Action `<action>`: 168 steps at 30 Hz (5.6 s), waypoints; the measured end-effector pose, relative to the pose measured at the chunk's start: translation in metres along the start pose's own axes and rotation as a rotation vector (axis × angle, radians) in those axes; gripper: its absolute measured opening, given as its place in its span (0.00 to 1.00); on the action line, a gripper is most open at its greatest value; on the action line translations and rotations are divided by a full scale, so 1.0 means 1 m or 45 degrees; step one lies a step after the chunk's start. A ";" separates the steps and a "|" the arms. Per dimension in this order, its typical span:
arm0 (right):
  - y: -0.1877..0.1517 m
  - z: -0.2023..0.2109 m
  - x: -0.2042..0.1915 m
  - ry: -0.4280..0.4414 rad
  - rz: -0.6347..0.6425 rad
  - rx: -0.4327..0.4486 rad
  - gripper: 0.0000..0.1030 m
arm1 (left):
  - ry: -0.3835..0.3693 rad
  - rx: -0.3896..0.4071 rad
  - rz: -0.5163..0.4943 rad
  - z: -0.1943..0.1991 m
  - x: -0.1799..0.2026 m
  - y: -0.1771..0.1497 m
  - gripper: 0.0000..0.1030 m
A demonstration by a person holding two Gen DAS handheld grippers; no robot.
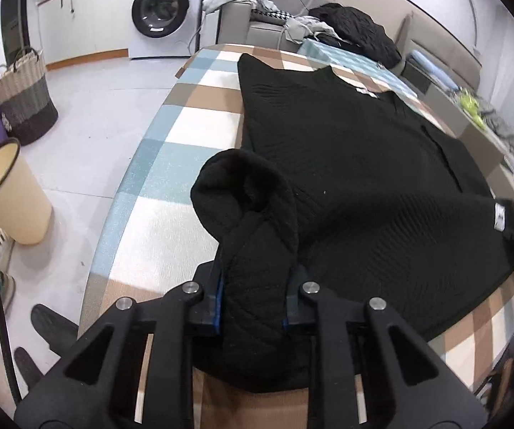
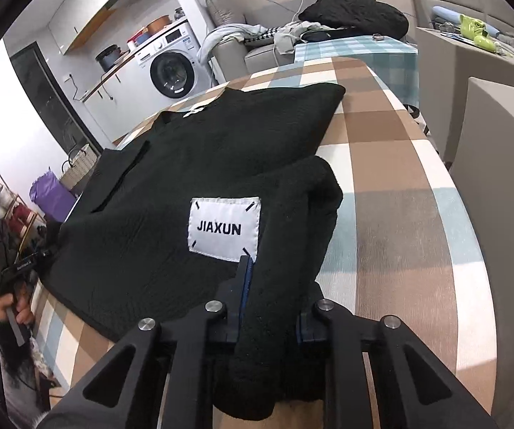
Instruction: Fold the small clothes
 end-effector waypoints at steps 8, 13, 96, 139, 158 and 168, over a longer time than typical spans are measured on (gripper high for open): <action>-0.025 0.020 -0.006 -0.007 0.002 -0.049 0.16 | 0.016 -0.002 -0.065 0.033 -0.002 -0.037 0.20; -0.036 0.035 -0.007 -0.026 0.001 -0.030 0.26 | 0.028 0.015 -0.008 0.052 -0.015 -0.045 0.40; -0.066 0.076 -0.018 0.181 0.089 -0.154 0.39 | -0.143 0.296 0.213 0.160 -0.038 -0.006 0.09; 0.074 0.019 0.047 0.041 -0.373 0.156 0.47 | -0.052 0.091 0.320 0.019 -0.043 0.067 0.64; 0.124 -0.039 0.028 0.227 -0.440 0.155 0.47 | -0.146 0.132 0.204 0.039 -0.024 0.068 0.64; 0.115 -0.020 0.046 0.023 -0.279 0.085 0.49 | -0.041 0.066 0.189 0.018 -0.050 0.067 0.64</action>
Point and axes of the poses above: each gripper's, at about its wrist camera, not at the fingertips, and z roughly against the way its jaws point, x to its right, y to its top, the point moved 2 cm from there along -z, roughly the way its jaws point, and after that the axes turned 7 degrees about y, right-handed, at the moved point
